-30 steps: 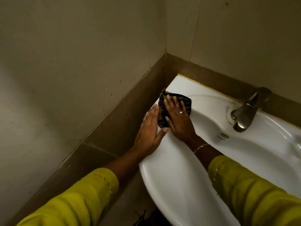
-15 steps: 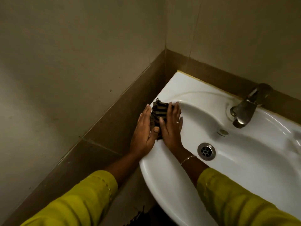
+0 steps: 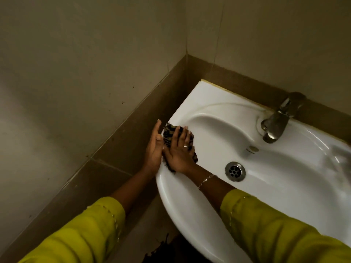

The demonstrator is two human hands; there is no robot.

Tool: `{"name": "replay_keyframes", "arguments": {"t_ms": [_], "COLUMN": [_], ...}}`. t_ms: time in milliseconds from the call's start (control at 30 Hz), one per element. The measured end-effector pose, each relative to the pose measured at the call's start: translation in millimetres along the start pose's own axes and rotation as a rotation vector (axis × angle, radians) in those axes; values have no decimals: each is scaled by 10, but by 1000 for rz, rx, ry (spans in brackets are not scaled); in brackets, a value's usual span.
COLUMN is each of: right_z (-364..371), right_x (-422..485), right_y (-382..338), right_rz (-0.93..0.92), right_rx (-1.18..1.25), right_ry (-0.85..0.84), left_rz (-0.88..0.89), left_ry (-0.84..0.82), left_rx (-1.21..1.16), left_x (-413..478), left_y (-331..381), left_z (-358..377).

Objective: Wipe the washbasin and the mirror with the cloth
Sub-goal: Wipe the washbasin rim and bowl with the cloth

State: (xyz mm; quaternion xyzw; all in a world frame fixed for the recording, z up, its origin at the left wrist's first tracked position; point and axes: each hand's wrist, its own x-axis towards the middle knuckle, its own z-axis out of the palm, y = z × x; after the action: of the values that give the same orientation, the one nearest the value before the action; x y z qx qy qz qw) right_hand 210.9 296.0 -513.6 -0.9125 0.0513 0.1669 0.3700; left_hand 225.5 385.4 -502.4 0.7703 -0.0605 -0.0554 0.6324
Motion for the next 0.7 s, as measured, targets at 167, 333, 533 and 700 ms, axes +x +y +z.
{"name": "replay_keyframes", "arguments": {"t_ms": [167,333,533,700], "right_z": [-30,0,71,101], "right_x": [-223,-552,-1008,-1398], "right_y": [-128,-119,38,297], "right_rz": [38,43,-47,-111], "right_rx": [-5,21,-56,-81], "right_ry": [-180,-332,-379,-376], "left_rz": [52,212,351,333], "left_ry": [-95,-238,-430,-561], "left_rx": [152,641,920,980], "left_x": [-90,-215,-388,-676], "left_y": [-23,21,91,91], "left_z": [-82,-114,-13,190]}}
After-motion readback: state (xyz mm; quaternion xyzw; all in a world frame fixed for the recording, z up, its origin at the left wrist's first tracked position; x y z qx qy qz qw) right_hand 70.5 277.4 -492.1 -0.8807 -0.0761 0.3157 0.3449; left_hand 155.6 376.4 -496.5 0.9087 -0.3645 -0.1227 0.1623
